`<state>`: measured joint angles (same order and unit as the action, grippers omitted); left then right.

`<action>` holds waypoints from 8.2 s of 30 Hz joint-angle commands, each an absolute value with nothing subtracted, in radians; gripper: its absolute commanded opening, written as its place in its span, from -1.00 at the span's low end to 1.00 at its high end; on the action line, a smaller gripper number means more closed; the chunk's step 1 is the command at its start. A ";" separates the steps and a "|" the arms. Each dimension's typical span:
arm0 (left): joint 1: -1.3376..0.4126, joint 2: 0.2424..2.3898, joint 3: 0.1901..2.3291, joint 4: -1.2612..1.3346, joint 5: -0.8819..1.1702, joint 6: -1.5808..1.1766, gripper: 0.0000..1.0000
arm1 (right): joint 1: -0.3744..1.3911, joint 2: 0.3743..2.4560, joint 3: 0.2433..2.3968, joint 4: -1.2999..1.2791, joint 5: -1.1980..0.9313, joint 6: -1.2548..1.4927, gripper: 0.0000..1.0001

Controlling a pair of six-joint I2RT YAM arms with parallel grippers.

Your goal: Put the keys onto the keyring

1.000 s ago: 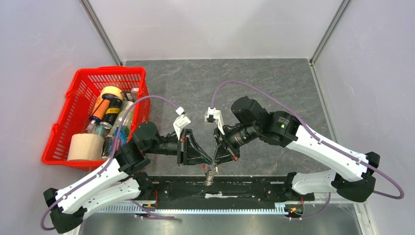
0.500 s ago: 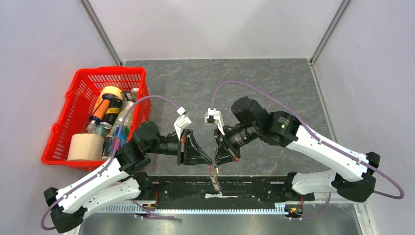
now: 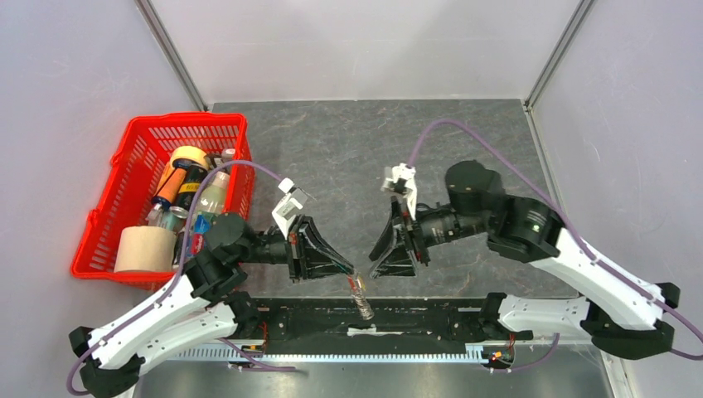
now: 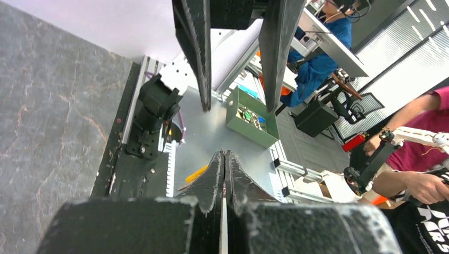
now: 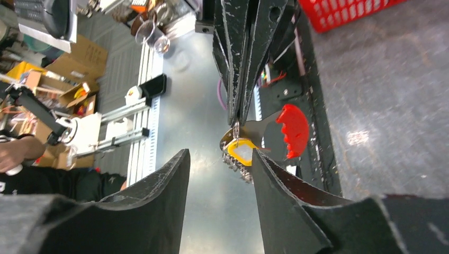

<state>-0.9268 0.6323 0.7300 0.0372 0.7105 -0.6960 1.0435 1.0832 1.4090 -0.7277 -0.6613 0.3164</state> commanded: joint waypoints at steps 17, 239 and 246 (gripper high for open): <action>-0.928 0.559 0.716 0.608 0.513 -0.702 -0.96 | 1.045 1.034 1.503 -0.455 -0.537 0.334 0.05; -0.928 0.315 0.479 0.326 0.046 -0.625 -0.06 | 0.755 1.578 1.431 -0.359 -0.175 0.491 -1.00; -0.928 0.293 0.491 0.285 0.033 -0.605 -0.06 | 0.710 1.642 1.339 -0.256 -0.199 0.524 -1.00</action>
<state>-0.9272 0.3161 0.4759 0.3035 0.0589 -0.6533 0.7284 1.6501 1.3834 -0.3809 -0.1612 0.4896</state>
